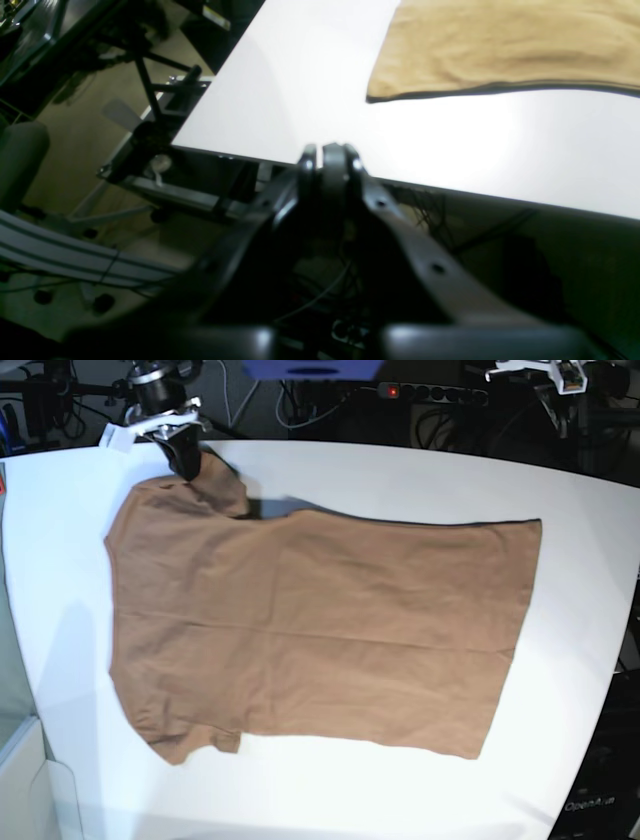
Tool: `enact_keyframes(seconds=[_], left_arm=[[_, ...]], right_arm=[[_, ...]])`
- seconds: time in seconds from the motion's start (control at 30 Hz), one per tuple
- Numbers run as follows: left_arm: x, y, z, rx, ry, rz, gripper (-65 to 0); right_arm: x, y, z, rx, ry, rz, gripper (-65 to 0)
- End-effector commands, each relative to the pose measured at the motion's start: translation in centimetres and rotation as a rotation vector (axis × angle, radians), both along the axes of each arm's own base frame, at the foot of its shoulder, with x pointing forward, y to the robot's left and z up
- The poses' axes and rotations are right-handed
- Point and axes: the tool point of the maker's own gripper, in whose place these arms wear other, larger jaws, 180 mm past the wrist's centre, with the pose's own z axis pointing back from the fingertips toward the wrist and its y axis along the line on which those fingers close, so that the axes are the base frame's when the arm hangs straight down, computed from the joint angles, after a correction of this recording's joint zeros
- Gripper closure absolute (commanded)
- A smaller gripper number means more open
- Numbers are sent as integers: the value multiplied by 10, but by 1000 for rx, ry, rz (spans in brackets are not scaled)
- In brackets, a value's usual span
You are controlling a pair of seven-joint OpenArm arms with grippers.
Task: Fold the T-shirt properly
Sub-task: 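Lower the left gripper onto the opposite shoulder corner and grasp it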
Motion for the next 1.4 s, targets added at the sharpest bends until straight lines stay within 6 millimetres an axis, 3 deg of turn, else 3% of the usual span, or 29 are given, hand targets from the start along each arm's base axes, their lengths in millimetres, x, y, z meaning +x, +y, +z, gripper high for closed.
enact_keyframes(seconds=[0.0, 0.27, 0.47, 0.6, 0.67, 0.8, 0.9, 1.13, 1.37], left_arm=[[-2, 1, 9, 22, -19, -10, -11], [3, -1, 12, 16, -38, -14, -11], [27, -1, 25, 7, -40, -11, -11], [47, 1, 20, -23, 1, 11, -19], [57, 4, 18, -36, 10, 22, -82], [79, -5, 13, -153, -16, -10, -276], [93, -4, 13, -231, -35, -12, -344], [118, 21, -27, -340, 112, 40, -339], [126, 28, -59, -435, 189, 40, -339]], right_arm=[[0, 1, 6, 4, -23, 9, -7], [1, -4, 7, -10, -25, 20, -9], [5, -6, 8, -14, -34, 16, -9], [6, -8, 9, -23, -36, 27, -9], [6, -9, 9, -25, -36, 29, -9], [7, -10, 9, -27, -38, 29, -9], [7, -10, 9, -27, -38, 29, -9], [7, -12, 9, -37, -38, 39, -9], [7, -12, 9, -37, -38, 39, -9]])
